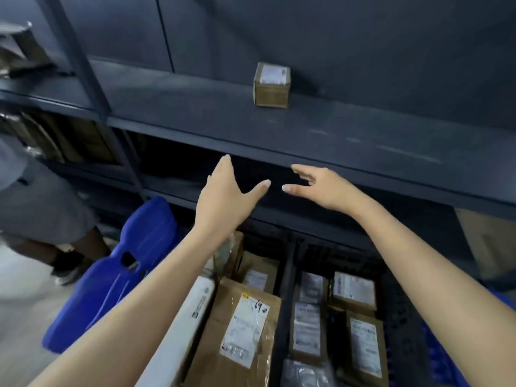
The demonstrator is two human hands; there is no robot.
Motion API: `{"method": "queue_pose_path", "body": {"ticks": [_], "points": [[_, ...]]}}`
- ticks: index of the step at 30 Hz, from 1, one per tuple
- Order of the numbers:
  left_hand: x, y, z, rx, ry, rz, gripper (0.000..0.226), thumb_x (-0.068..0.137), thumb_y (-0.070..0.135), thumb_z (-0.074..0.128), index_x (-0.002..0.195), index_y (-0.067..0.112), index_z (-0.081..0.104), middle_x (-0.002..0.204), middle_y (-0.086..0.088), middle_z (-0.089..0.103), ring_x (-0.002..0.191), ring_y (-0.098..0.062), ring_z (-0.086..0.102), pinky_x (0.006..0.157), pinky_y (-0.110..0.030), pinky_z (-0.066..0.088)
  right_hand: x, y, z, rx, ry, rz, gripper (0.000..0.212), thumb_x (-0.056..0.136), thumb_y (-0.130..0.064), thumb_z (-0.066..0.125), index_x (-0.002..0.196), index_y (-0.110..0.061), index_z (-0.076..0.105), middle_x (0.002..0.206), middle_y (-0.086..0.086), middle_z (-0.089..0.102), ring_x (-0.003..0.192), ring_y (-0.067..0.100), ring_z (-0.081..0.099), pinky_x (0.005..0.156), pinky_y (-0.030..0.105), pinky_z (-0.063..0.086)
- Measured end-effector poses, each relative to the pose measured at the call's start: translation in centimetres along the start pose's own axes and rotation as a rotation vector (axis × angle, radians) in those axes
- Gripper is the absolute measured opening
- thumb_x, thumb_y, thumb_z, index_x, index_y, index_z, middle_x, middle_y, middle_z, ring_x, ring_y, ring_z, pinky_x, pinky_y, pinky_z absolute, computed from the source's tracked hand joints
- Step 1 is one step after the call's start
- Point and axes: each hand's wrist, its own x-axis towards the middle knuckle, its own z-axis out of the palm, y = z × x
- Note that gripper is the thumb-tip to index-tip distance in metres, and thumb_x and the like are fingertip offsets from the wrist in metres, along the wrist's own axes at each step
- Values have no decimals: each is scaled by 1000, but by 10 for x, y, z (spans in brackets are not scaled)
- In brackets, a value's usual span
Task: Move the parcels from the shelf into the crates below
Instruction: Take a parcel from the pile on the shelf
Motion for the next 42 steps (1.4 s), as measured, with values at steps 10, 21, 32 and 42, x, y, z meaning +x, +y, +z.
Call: {"method": "queue_pose_path", "body": {"ticks": [10,21,32,42], "points": [[124,12,-10,110,-163,167,94,78,63,60,148,10,25,151,-6,37,137,-23,36,102,-31,35,61,-7,-55,-20,162,57,98,69,-70,63,147,-20,33,152,-1,38,137,15,39,109,31,32],[278,-20,3,130,-332,278,97,76,61,64,149,10,24,152,-8,36,139,-24,35,108,-31,31,167,-9,-62,-14,320,220,93,74,-63,65,148,-18,30,153,2,35,137,20,38,110,34,33],[381,-24,66,93,-308,207,72,77,52,67,131,10,48,128,-12,60,117,-29,55,84,-31,42,277,10,-84,-90,456,232,86,80,-53,66,148,-13,30,151,8,38,138,23,37,110,35,34],[430,-36,113,-65,-324,126,55,78,43,70,124,16,55,119,-2,64,113,-22,58,81,-25,40,341,27,-83,31,486,192,55,79,-39,73,126,-14,56,129,5,61,118,21,56,78,20,37]]}}
